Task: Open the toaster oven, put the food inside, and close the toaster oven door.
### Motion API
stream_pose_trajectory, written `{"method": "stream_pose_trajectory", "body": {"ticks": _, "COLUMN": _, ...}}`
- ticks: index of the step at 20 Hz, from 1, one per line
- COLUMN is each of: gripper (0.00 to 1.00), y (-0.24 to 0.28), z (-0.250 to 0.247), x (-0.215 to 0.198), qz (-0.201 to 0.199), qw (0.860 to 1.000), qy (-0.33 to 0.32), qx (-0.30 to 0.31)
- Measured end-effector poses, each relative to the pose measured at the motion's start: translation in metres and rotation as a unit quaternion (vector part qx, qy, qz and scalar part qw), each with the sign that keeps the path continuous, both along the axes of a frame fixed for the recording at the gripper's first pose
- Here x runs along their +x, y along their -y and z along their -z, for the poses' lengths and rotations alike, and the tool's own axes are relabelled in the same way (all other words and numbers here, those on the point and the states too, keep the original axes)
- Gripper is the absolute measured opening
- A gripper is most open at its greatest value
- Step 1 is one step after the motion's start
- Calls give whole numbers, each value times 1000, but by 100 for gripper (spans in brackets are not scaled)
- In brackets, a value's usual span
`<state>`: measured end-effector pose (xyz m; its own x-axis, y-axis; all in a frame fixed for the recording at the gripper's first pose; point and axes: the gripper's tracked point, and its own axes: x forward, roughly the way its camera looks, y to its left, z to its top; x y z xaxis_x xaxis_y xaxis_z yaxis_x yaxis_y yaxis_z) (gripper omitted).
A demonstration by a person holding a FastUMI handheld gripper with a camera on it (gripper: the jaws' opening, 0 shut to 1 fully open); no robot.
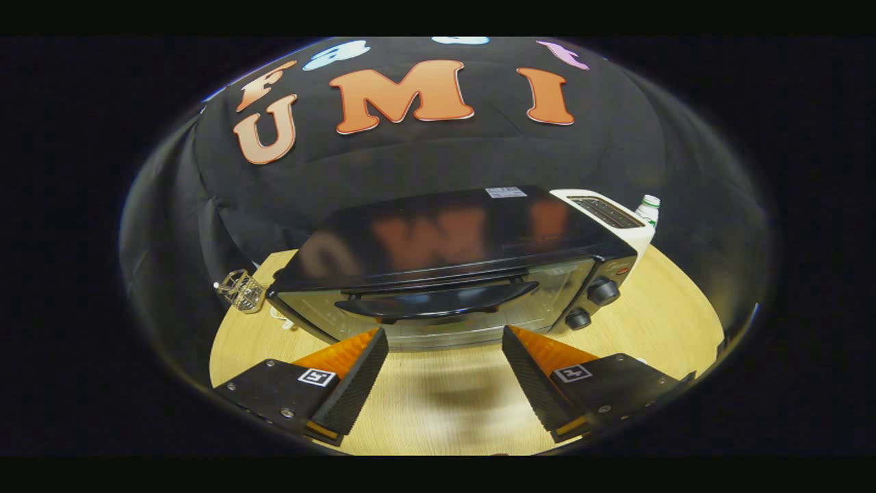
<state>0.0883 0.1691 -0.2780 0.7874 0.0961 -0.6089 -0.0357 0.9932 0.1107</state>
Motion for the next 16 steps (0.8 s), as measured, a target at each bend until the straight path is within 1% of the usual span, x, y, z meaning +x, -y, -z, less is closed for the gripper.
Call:
{"method": "stream_pose_trajectory", "body": {"ticks": 4, "gripper": 99, "y": 11, "z": -30, "x": -10, "qz": 6, "qw": 1000, "qy": 22, "qx": 5}}
{"method": "stream_pose_trajectory", "body": {"ticks": 8, "gripper": 99, "y": 29, "z": -79, "x": -16, "qz": 3, "qw": 997, "qy": 71, "qx": -24}}
{"method": "stream_pose_trajectory", "body": {"ticks": 12, "gripper": 99, "y": 30, "z": -142, "x": -26, "qz": -6, "qw": 991, "qy": 131, "qx": -37}}
{"method": "stream_pose_trajectory", "body": {"ticks": 16, "gripper": 99, "y": 30, "z": -203, "x": -33, "qz": -15, "qw": 980, "qy": 189, "qx": -53}}
